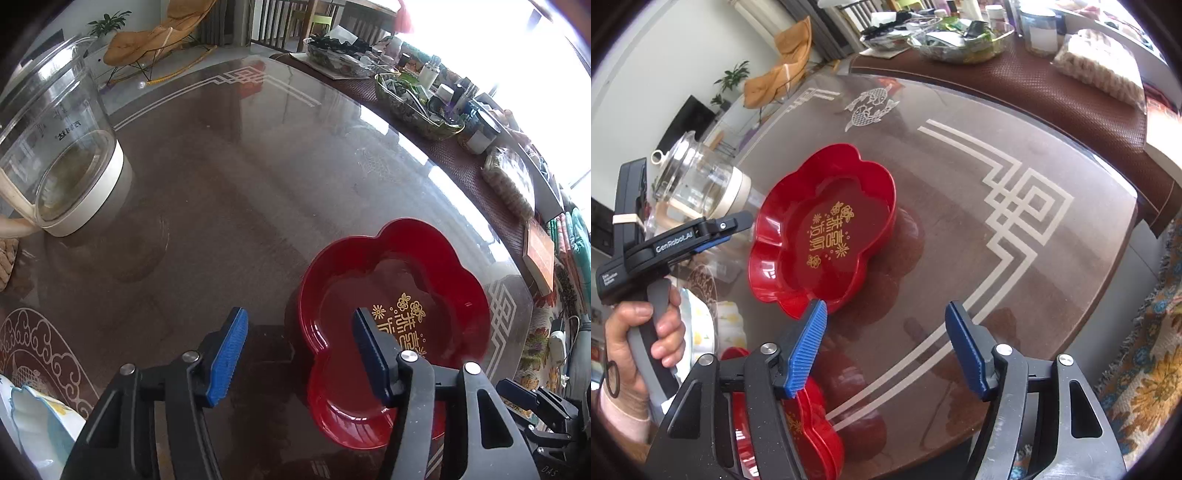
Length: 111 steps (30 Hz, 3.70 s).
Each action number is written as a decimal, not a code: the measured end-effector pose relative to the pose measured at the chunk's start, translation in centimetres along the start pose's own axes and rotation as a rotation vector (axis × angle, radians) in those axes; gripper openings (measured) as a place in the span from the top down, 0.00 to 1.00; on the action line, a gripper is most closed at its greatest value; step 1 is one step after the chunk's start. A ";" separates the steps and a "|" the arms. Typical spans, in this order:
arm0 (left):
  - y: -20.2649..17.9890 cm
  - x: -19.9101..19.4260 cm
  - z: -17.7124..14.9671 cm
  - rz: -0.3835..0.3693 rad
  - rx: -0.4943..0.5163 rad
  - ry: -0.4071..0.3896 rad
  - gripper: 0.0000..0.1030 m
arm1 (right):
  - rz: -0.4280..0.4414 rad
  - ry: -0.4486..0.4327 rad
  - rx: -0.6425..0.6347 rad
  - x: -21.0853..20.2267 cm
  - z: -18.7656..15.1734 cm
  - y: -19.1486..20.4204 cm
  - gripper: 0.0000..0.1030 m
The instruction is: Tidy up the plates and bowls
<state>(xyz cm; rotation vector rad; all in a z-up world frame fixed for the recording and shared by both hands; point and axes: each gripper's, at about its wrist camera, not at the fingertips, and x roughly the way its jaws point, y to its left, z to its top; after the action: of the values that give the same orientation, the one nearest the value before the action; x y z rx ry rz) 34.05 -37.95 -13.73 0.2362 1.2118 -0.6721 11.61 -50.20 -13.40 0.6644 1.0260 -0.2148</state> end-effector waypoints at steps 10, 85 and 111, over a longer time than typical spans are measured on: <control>0.6 3.5 0.9 -0.079 -0.075 0.014 0.89 | 0.010 0.023 -0.015 3.2 1.9 0.9 0.76; 0.3 -22.3 -33.2 0.201 0.015 -0.493 0.00 | -0.287 -0.650 -0.102 -13.4 -24.5 11.5 0.30; 5.6 -24.2 -38.7 0.325 -0.069 -0.522 0.00 | -0.312 -0.676 -0.331 -12.6 -26.7 16.4 0.23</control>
<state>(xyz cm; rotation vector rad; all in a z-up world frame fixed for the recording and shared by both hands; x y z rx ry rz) 2.48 -5.30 -6.29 0.1785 0.6730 -0.3725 -6.53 -22.90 -5.27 0.0993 0.4843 -0.4915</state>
